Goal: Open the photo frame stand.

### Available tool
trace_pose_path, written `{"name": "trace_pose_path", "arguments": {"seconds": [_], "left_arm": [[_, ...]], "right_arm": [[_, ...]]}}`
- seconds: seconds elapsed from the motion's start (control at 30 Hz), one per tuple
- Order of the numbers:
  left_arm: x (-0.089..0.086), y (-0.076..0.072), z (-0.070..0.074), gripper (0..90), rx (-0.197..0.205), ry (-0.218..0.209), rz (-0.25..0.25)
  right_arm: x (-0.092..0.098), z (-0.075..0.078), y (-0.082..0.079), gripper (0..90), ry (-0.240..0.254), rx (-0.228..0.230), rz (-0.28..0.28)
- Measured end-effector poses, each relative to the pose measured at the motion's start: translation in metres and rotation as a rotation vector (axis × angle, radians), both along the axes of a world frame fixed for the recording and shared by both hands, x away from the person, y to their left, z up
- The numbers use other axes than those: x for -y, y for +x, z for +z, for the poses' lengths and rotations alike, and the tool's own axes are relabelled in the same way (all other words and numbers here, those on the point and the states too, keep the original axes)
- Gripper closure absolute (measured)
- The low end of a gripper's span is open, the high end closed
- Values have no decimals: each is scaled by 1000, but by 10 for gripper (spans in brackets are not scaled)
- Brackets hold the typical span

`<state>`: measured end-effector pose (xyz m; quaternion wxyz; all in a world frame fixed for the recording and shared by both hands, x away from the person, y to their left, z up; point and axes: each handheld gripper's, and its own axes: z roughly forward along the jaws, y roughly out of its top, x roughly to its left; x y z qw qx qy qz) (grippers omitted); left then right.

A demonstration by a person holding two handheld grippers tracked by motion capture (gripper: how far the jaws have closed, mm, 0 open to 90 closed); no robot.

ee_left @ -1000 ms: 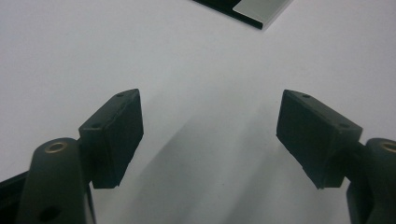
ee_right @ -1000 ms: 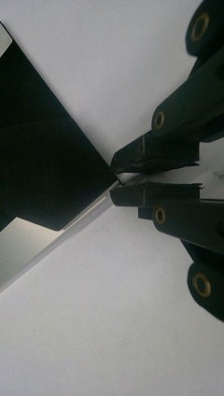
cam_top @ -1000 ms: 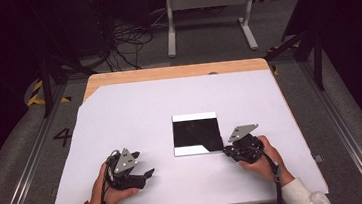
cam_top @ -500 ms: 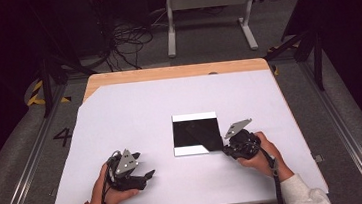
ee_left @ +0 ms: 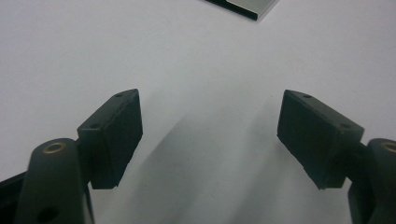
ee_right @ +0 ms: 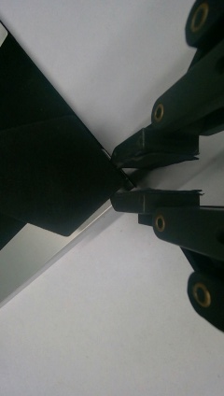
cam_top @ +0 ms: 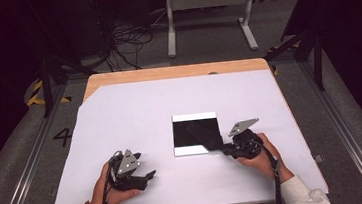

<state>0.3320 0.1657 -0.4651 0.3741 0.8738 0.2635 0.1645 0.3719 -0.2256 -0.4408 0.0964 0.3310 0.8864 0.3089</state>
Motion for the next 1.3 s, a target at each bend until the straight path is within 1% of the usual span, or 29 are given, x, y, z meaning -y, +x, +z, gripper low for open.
{"name": "trace_pose_path", "arguments": {"seconds": [0.13,0.3,0.37,0.43,0.47,0.5,0.77,1.07,1.3], "left_arm": [[0,1,0,231,1,2,-1],[0,1,0,226,1,0,1],[0,1,0,225,1,-2,1],[0,1,0,224,1,-2,2],[-1,1,0,223,1,0,1],[0,1,0,222,1,0,1],[0,0,0,219,-2,0,-1],[0,0,0,215,-3,5,-3],[0,0,0,215,-6,9,-5]], "right_arm": [[1,0,-1,773,19,4,-6],[4,2,-2,768,62,17,-8],[5,4,-2,761,86,16,-11],[7,6,-1,756,127,20,-15],[8,7,-1,756,146,28,-14],[8,8,-1,752,155,28,-14],[6,11,-2,745,183,62,-24],[4,17,-4,750,210,123,-24],[2,21,-5,760,230,148,-26]]}}
